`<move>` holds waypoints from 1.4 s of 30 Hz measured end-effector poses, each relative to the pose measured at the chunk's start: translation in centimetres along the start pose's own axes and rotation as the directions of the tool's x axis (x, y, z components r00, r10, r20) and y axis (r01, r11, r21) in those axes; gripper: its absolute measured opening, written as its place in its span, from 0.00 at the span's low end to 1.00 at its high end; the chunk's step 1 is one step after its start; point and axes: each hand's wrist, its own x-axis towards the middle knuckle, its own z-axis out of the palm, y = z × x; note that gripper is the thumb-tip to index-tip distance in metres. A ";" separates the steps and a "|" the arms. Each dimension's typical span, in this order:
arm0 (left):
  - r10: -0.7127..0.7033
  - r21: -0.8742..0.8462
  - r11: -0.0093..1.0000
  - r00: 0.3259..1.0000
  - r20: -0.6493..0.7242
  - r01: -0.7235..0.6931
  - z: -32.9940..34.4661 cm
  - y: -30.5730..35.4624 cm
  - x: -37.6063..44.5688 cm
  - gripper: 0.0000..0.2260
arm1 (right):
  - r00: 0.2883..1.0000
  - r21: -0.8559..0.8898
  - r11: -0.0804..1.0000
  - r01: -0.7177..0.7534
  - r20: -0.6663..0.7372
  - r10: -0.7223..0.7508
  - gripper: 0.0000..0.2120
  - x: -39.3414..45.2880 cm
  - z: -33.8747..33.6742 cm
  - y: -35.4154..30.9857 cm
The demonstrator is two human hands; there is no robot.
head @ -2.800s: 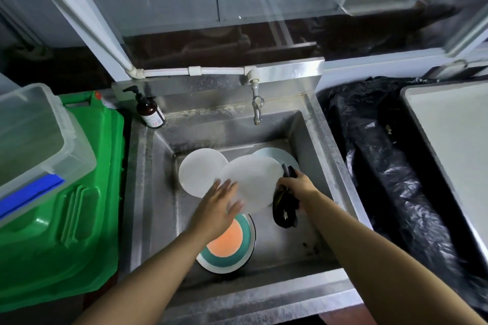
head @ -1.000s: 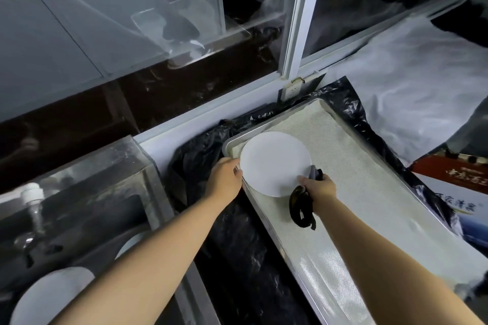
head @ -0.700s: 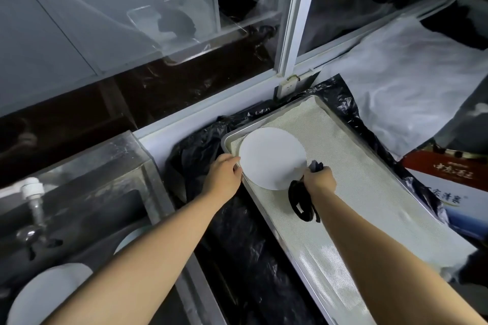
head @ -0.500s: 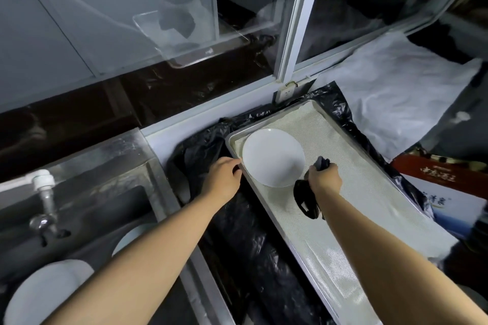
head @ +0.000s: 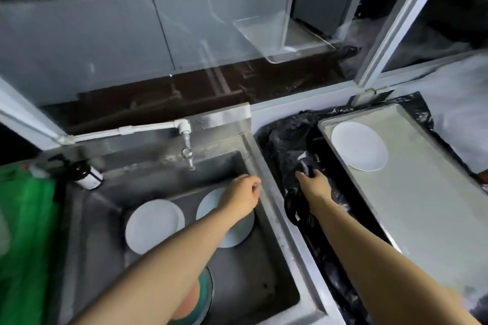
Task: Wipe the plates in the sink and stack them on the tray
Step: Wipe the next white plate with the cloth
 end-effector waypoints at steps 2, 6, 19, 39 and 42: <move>-0.013 0.042 0.999 1.000 -0.016 0.014 -1.9 -4.0 -3.4 0.11 | 0.997 -0.005 1.000 -0.007 0.077 0.008 0.10 -3.2 4.2 0.0; -0.123 0.069 0.990 0.992 -0.041 0.126 -5.1 -12.0 -8.6 0.08 | 0.981 -0.052 0.999 -0.011 0.192 0.021 0.11 -8.8 11.7 0.5; -0.481 0.021 0.869 0.854 -0.196 0.494 -1.5 -33.2 -12.8 0.09 | 0.854 -0.206 0.972 -0.113 0.479 0.201 0.09 -12.0 30.1 6.0; -0.811 -0.340 0.584 0.548 -0.207 0.737 3.0 -45.0 -5.2 0.24 | 0.784 -0.447 0.865 0.230 0.612 0.107 0.07 -2.6 46.6 7.4; -0.855 -0.420 0.514 0.487 -0.179 0.748 2.6 -45.2 -4.5 0.25 | 0.777 -0.417 0.893 0.171 0.615 0.138 0.11 -2.0 46.8 7.7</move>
